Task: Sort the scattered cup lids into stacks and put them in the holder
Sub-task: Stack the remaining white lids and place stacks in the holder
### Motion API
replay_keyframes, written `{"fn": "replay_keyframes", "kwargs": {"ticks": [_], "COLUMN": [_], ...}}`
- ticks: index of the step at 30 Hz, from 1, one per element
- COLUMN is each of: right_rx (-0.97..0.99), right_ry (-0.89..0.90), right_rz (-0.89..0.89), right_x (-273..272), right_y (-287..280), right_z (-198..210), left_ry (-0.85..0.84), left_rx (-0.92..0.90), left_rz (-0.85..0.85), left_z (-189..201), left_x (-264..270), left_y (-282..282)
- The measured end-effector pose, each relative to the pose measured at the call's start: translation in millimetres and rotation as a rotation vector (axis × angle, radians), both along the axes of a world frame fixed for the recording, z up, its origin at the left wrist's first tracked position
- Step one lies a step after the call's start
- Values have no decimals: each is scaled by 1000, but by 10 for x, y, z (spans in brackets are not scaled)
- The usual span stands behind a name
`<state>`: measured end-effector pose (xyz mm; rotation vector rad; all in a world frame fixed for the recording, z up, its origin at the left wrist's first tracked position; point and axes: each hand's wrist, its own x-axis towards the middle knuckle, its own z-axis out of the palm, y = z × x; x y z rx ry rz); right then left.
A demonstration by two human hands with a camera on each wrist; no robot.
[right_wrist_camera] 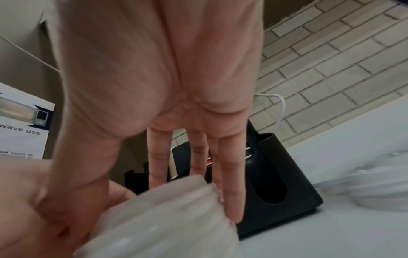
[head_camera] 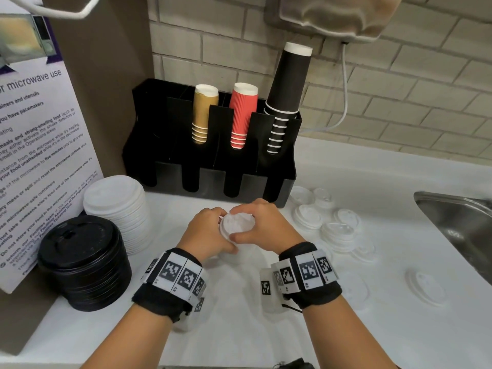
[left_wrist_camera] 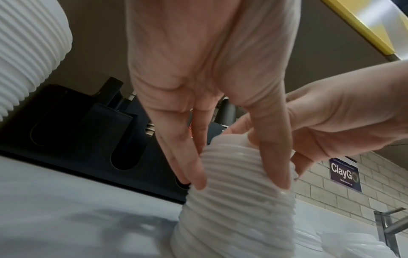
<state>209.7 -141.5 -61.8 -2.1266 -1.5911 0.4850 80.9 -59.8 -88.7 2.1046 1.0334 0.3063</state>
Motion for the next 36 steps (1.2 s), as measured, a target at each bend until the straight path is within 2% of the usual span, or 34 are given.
{"fn": "replay_keyframes", "kwargs": {"ticks": [5, 9, 11, 16, 22, 31, 34, 36], "right_rx": [28, -24, -123, -583, -719, -712, -599, -418], "right_ry": [54, 79, -7, -101, -121, -107, -62, 41], "right_rz": [-26, -26, -56, -158, -203, -178, -192, -230], "right_x": [4, 77, 189, 348, 246, 242, 319, 415], "right_y": [-59, -155, -263, -589, -722, -786, -843, -879], "right_z": [-80, -30, 38, 117, -18, -72, -67, -18], "left_ry": [-68, -23, 30, 88, 125, 183, 182, 180], "left_rx": [-25, -38, -32, -62, -22, 84, 106, 113], "left_rz": [-60, -80, -83, -93, -122, -148, -151, -162], "left_z": [10, 24, 35, 33, 24, 26, 21, 23], "left_x": [-14, 1, 14, 56, 128, 252, 284, 309], "left_y": [-32, -15, 8, 30, 13, -81, -117, -143]}}
